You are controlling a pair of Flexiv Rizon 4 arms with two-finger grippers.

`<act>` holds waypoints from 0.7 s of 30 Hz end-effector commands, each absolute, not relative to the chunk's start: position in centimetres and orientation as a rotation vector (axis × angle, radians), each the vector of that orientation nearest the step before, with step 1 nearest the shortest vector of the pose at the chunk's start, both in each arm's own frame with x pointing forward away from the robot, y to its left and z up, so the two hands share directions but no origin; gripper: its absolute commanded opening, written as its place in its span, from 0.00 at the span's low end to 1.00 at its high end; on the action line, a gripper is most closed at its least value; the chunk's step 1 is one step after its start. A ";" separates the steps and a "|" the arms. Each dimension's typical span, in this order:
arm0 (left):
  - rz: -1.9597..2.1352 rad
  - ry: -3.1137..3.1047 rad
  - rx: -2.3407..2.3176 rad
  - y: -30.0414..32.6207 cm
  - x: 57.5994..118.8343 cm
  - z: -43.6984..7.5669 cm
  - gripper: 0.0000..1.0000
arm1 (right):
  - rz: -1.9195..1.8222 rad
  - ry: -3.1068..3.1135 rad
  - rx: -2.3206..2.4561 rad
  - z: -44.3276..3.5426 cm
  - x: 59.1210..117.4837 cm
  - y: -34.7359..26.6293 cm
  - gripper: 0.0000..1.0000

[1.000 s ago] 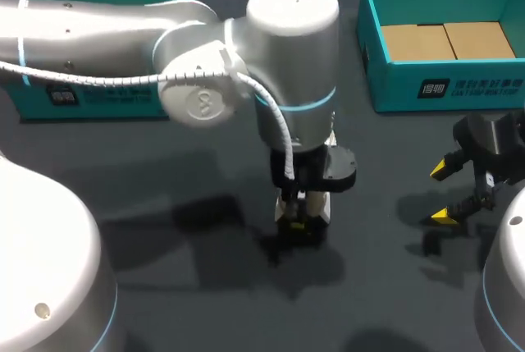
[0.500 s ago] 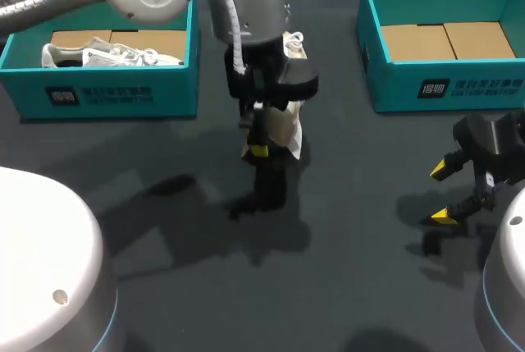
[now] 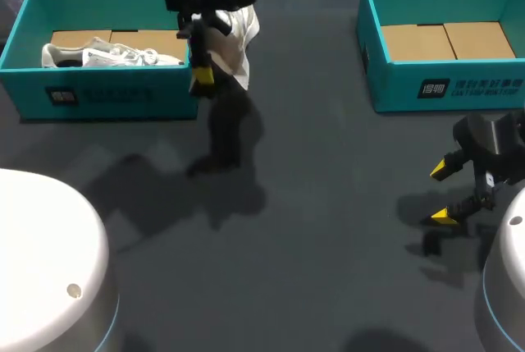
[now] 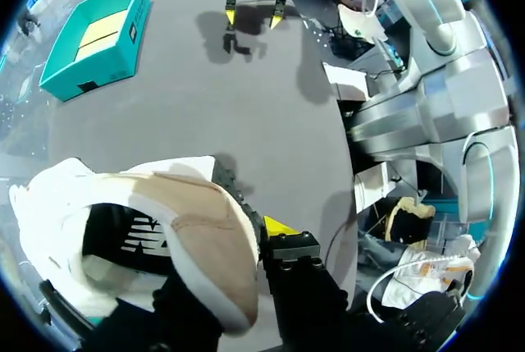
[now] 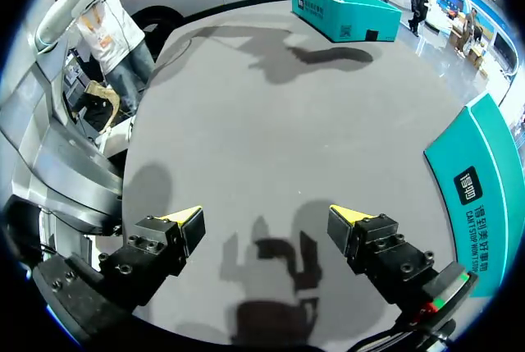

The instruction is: Take the shoe out of the shoebox, open the shoe tongue, remove and reinsert the insole, then place the shoe into the shoebox

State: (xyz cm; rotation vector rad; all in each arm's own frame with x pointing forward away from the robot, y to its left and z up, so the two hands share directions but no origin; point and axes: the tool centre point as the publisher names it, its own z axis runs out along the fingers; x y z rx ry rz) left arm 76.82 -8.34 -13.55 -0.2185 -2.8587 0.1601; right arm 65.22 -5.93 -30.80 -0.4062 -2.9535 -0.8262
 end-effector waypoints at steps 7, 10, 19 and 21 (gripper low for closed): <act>0.164 -2.865 -0.219 -8.0 76.7 -13.2 0.00 | -0.823 -2.957 -0.409 -30.7 65.0 -5.9 1.00; 0.164 -2.865 -0.219 -8.0 76.7 -13.2 0.00 | -0.823 -2.957 -0.409 -30.7 65.0 -5.9 1.00; 0.166 -2.862 -0.187 -7.6 77.7 -13.2 0.00 | -0.823 -2.957 -0.409 -30.7 65.0 -5.9 1.00; 0.173 -2.863 -0.152 -7.1 78.7 -12.8 0.00 | -0.823 -2.957 -0.409 -30.7 65.0 -5.9 1.00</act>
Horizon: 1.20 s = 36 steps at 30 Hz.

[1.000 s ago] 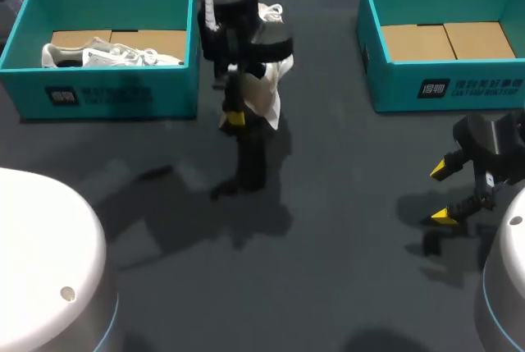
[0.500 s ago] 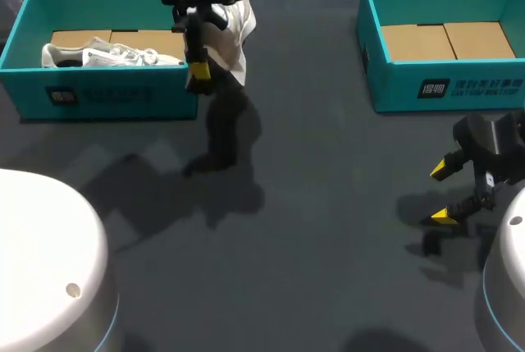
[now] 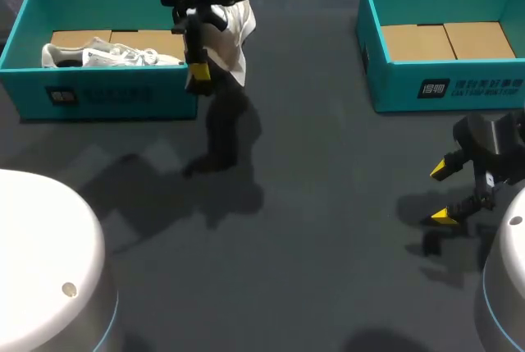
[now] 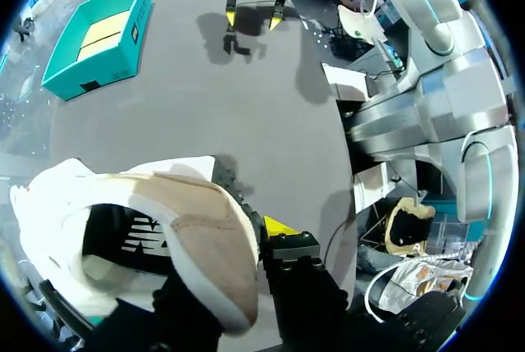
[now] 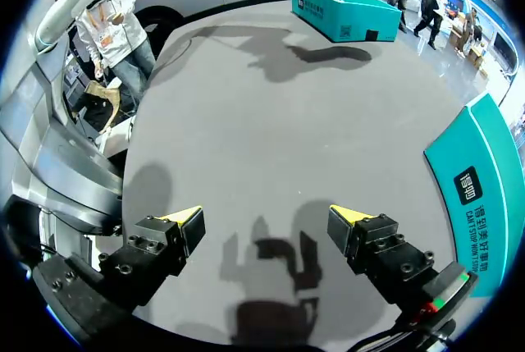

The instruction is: Take the shoe out of the shoebox, open the shoe tongue, remove and reinsert the insole, then place the shoe into the shoebox

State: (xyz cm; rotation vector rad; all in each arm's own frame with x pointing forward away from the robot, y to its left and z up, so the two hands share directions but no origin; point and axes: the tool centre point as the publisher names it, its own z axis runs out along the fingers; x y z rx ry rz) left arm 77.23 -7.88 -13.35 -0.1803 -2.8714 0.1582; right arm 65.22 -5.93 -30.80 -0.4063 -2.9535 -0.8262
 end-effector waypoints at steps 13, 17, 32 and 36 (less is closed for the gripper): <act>0.213 -2.869 0.063 0.5 86.3 -11.4 0.00 | -0.823 -2.957 -0.409 -30.7 65.0 -5.9 1.00; 0.201 -2.887 0.054 2.6 88.2 -11.7 0.00 | -0.823 -2.957 -0.409 -30.7 65.0 -5.9 1.00; 0.150 -2.909 -0.016 11.3 98.5 -12.9 0.00 | -0.823 -2.957 -0.409 -30.7 65.0 -5.9 1.00; 0.138 -2.916 -0.029 14.4 100.9 -12.8 0.00 | -0.823 -2.957 -0.409 -30.7 65.0 -5.9 1.00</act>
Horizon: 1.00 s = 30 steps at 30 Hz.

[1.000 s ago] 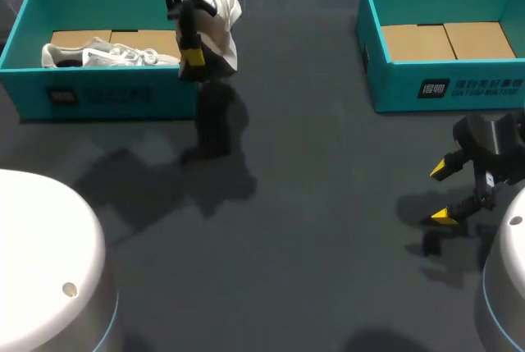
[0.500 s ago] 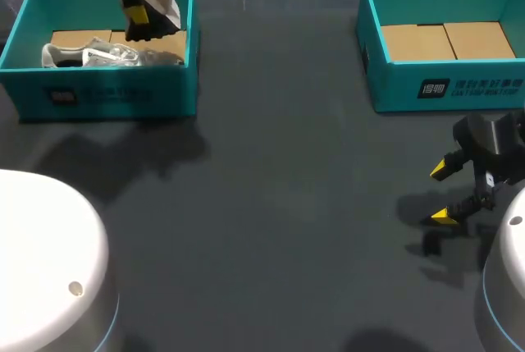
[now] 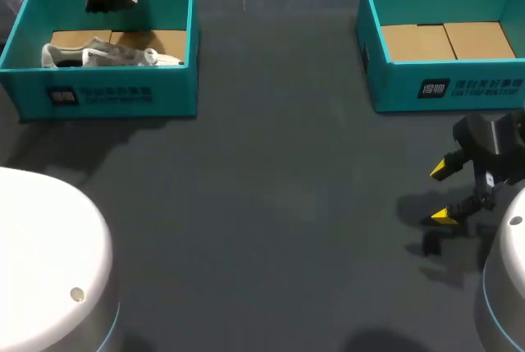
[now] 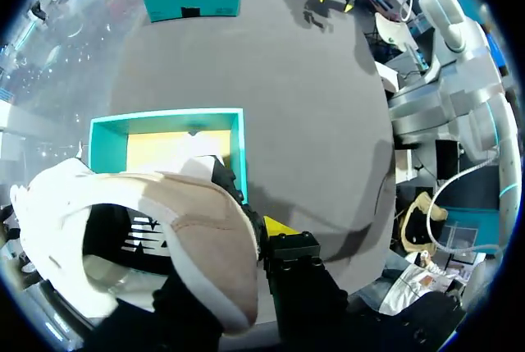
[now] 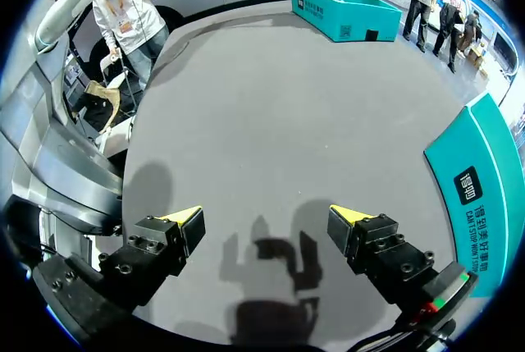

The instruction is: Take the shoe out of the shoebox, open the shoe tongue, remove and reinsert the insole, then place the shoe into the shoebox

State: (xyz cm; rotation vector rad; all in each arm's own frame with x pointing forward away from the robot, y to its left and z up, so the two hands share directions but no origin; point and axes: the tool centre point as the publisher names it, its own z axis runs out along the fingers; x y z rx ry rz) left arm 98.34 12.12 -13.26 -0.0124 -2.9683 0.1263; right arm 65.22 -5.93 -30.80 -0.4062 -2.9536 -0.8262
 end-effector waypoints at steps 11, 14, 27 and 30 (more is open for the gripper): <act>0.136 -2.898 -0.116 20.7 105.3 -13.5 0.00 | -0.823 -2.957 -0.409 -30.7 65.0 -5.9 1.00; 0.138 -2.896 -0.186 22.0 105.8 -13.7 0.00 | -0.823 -2.957 -0.409 -30.7 65.0 -5.9 1.00; 0.067 -2.850 -0.752 27.5 108.4 -13.8 0.00 | -0.823 -2.957 -0.409 -30.7 65.0 -5.9 1.00; 0.067 -2.850 -0.752 27.5 108.4 -13.8 0.00 | -0.823 -2.957 -0.409 -30.7 65.0 -5.9 1.00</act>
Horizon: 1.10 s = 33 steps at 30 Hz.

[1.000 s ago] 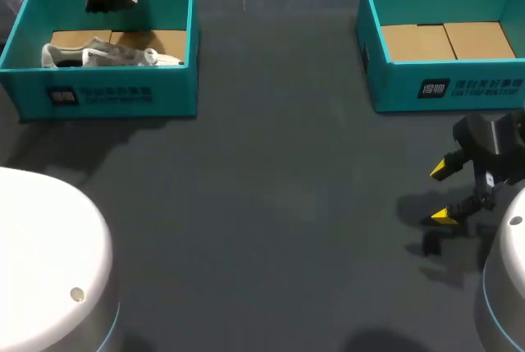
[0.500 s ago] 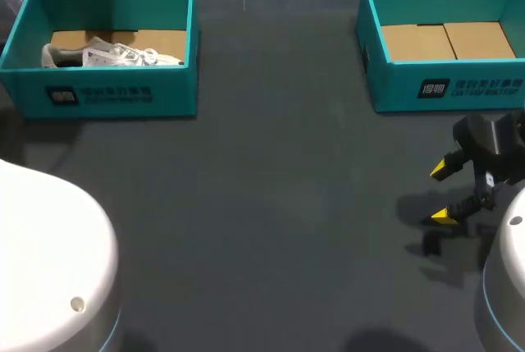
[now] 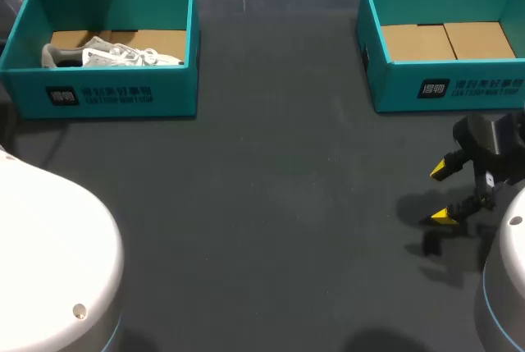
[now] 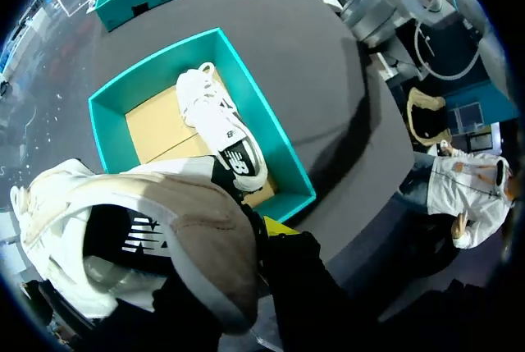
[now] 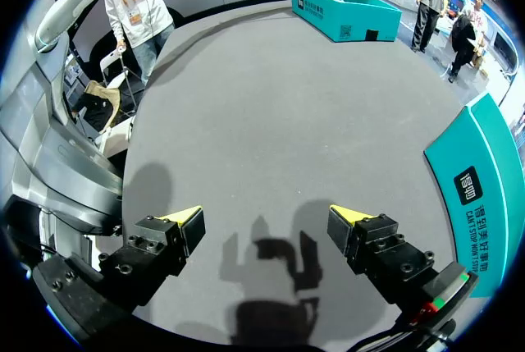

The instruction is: Take the shoe out of the shoebox, open the shoe tongue, remove and reinsert the insole, then place the shoe into the shoebox

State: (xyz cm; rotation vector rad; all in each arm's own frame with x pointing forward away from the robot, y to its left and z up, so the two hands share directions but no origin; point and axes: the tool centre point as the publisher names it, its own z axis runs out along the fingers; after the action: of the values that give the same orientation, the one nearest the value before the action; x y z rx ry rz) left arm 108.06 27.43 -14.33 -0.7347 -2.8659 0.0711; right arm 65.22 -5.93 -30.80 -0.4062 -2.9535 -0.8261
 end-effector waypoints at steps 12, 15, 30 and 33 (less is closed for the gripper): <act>0.067 -2.850 -0.752 27.5 108.4 -13.8 0.00 | -0.823 -2.957 -0.409 -30.7 65.0 -5.9 1.00; 0.057 -2.840 -0.919 27.7 108.7 -14.0 0.00 | -0.823 -2.957 -0.409 -30.7 65.0 -5.9 1.00; -0.183 -2.619 -1.814 31.7 110.6 -15.7 0.00 | -0.823 -2.957 -0.409 -30.7 65.0 -5.9 1.00; -0.183 -2.619 -1.814 31.7 110.6 -15.7 0.00 | -0.823 -2.957 -0.409 -30.7 65.0 -5.9 1.00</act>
State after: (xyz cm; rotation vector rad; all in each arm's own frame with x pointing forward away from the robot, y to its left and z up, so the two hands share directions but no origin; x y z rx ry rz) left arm 112.14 31.71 -15.58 -1.6011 -2.6527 -0.0617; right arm 65.22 -5.93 -30.80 -0.4063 -2.9535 -0.8261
